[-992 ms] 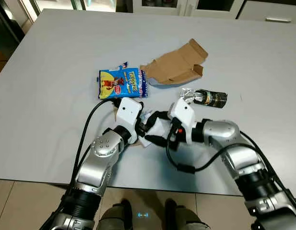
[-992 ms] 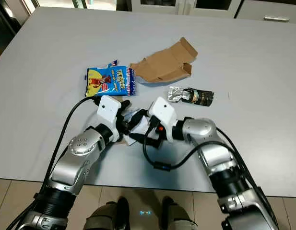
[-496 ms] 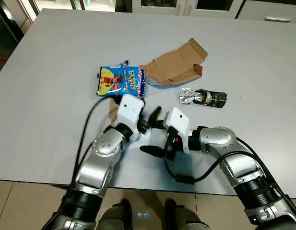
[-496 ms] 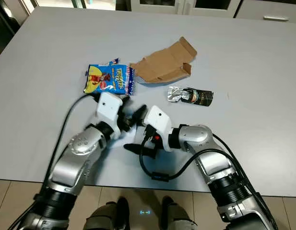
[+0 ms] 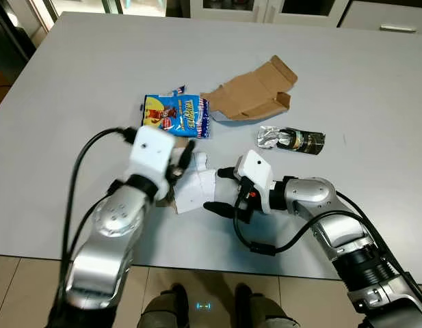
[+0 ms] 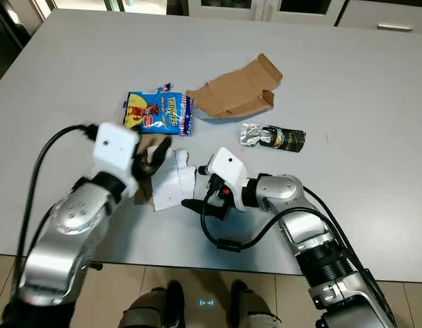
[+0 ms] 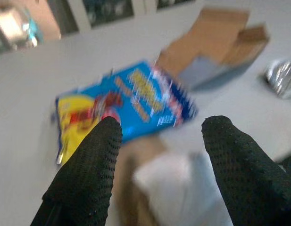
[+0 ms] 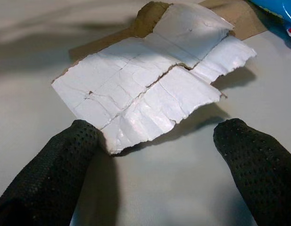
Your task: Picking trash to rubbish bin
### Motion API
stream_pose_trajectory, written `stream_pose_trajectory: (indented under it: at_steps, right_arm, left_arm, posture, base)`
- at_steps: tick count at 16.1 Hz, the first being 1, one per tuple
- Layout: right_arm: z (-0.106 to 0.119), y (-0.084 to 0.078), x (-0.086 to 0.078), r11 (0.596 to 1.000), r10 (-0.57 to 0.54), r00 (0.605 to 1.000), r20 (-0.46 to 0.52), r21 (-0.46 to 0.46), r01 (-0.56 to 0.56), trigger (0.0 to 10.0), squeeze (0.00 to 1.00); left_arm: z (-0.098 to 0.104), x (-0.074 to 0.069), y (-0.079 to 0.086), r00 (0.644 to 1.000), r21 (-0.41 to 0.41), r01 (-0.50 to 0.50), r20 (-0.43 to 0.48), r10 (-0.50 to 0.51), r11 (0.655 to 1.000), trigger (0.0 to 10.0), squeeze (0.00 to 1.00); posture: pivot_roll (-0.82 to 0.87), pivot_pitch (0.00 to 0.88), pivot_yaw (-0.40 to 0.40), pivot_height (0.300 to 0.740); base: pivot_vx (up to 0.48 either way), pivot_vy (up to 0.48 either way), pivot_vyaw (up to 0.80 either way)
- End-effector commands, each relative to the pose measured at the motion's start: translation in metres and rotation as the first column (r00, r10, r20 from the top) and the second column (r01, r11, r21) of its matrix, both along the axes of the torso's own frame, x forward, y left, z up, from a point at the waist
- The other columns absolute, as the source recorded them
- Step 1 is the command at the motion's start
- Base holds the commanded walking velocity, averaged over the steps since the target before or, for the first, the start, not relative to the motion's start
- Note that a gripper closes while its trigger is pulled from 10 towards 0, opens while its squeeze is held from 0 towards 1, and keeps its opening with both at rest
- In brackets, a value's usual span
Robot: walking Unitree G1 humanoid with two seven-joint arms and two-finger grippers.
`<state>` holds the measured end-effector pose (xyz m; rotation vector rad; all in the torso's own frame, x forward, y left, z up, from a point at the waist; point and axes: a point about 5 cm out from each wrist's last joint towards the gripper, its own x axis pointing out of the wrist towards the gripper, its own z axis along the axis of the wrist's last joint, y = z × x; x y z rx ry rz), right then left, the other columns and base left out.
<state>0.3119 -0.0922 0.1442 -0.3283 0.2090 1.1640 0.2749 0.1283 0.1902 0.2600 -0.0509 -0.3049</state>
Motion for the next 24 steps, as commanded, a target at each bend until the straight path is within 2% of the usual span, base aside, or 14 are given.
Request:
stream_pose_trajectory:
  at_steps: [1,3,6,8,11,14,16,20,22,24]
  right_arm:
    - [-0.002,-0.001,0.001,1.000,-0.007,1.000,-0.002,-0.005,0.007,10.0,0.00]
    - [-0.002,0.000,0.003,1.000,-0.006,1.000,0.003,-0.003,0.006,10.0,0.00]
    - [-0.003,0.002,0.004,1.000,-0.004,1.000,0.011,-0.002,0.004,10.0,0.00]
    - [-0.003,0.002,0.004,1.000,-0.002,1.000,0.014,-0.003,0.002,10.0,0.00]
    - [-0.005,-0.001,0.003,1.000,-0.005,1.000,0.013,-0.009,0.005,10.0,0.00]
    - [-0.007,-0.001,0.003,1.000,-0.005,1.000,0.010,-0.010,0.005,10.0,0.00]
    - [-0.006,0.002,0.004,1.000,-0.002,1.000,0.011,-0.004,0.003,10.0,0.00]
    - [-0.008,0.001,0.004,1.000,-0.002,1.000,0.009,-0.009,0.002,10.0,0.00]
    - [-0.008,0.001,0.005,1.000,-0.001,1.000,0.009,-0.009,0.001,10.0,0.00]
    - [-0.008,0.002,0.005,1.000,0.002,1.000,0.009,-0.005,-0.002,10.0,0.00]
  left_arm:
    - [-0.006,-0.006,0.005,0.999,0.018,-0.020,-0.034,0.021,1.000,10.0,0.00]
    - [-0.018,-0.012,0.009,0.993,0.025,-0.043,-0.107,0.045,0.999,10.0,0.00]
    - [-0.038,-0.021,0.000,0.976,-0.028,-0.007,-0.218,0.000,1.000,10.0,0.00]
    - [-0.049,-0.024,-0.007,0.966,-0.052,0.019,-0.255,-0.032,0.998,10.0,0.00]
    - [-0.045,-0.026,-0.005,0.962,-0.032,0.005,-0.272,-0.013,0.999,10.0,0.00]
    - [-0.041,-0.029,0.006,0.965,-0.017,-0.050,-0.257,0.044,0.999,10.0,0.00]
    - [-0.039,-0.030,0.014,0.964,-0.032,-0.139,-0.231,0.128,0.990,10.0,0.00]
    - [-0.019,-0.028,0.025,0.963,-0.040,-0.252,-0.115,0.246,0.967,10.0,0.00]
    - [-0.018,-0.030,0.027,0.961,-0.031,-0.259,-0.102,0.255,0.965,10.0,0.00]
    - [-0.023,-0.033,0.027,0.956,-0.037,-0.267,-0.136,0.259,0.963,10.0,0.00]
  posture:
    - [-0.03,0.235,0.010,0.740]
    - [-0.02,0.235,0.010,0.740]
    - [-0.01,0.234,0.010,0.740]
    - [-0.02,0.236,0.012,0.740]
    - [-0.02,0.240,0.015,0.740]
    - [0.00,0.246,0.018,0.740]
    - [0.00,0.244,0.019,0.740]
    - [0.00,0.245,0.015,0.740]
    - [0.01,0.243,0.016,0.740]
    - [0.01,0.243,0.017,0.740]
  base:
    - [0.000,0.000,0.00]
    - [0.000,0.000,0.00]
    - [0.000,0.000,0.00]
    - [0.000,0.000,0.00]
    - [0.000,0.000,0.00]
    - [0.000,0.000,0.00]
    - [0.000,0.000,0.00]
    - [0.000,0.000,0.00]
    - [0.000,0.000,0.00]
    - [0.000,0.000,0.00]
